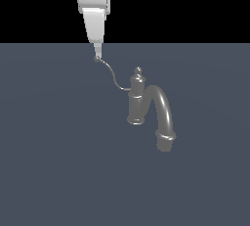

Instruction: Turn on the faucet by rotating a designated handle.

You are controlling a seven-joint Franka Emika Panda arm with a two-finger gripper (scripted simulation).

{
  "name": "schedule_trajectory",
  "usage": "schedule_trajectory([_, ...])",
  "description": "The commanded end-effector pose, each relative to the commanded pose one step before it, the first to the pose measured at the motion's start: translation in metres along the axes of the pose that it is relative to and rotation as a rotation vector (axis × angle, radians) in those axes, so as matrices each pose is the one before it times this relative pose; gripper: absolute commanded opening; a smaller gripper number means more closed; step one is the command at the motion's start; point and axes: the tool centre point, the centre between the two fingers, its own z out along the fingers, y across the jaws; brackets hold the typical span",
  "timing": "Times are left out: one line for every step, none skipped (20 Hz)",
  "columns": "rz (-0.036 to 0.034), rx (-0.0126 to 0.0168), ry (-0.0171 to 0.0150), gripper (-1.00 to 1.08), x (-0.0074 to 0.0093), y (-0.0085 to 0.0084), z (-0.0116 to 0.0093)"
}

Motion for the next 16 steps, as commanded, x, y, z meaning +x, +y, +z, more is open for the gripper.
schedule_trajectory([0.03118,-0.00072,0.00062,-1.00,0.00459,-0.00571,0.00493])
schedule_trajectory([0.00892,-0.00019,0.00008,-1.00,0.00128,-0.00167,0.00137])
schedule_trajectory([0.00759,-0.00016,0.00005,-1.00,0.00110,-0.00142,0.00115])
schedule_trajectory([0.00621,-0.00012,0.00001,-1.00,0.00090,-0.00117,0.00093])
schedule_trajectory([0.00483,-0.00009,-0.00004,-1.00,0.00071,-0.00091,0.00070])
schedule_trajectory([0.00345,-0.00005,-0.00009,-1.00,0.00052,-0.00065,0.00046])
schedule_trajectory([0.00207,-0.00001,-0.00014,-1.00,0.00034,-0.00039,0.00023])
schedule_trajectory([0.00066,0.00003,-0.00020,-1.00,0.00015,-0.00012,-0.00001])
schedule_trajectory([-0.00065,0.00006,-0.00022,-1.00,0.00000,0.00014,-0.00024])
schedule_trajectory([-0.00152,0.00008,-0.00025,-1.00,-0.00022,0.00027,-0.00033])
schedule_trajectory([-0.00068,0.00003,-0.00008,-1.00,-0.00013,0.00011,-0.00013])
schedule_trajectory([0.00000,0.00000,0.00000,-1.00,0.00000,0.00000,0.00000])
schedule_trajectory([0.00000,0.00000,0.00000,-1.00,0.00000,0.00000,0.00000])
schedule_trajectory([0.00000,0.00000,0.00000,-1.00,0.00000,0.00000,0.00000])
schedule_trajectory([0.00000,0.00000,0.00000,-1.00,-0.00001,-0.00001,0.00003])
schedule_trajectory([0.00000,0.00000,0.00000,-1.00,0.00006,0.00282,0.00001])
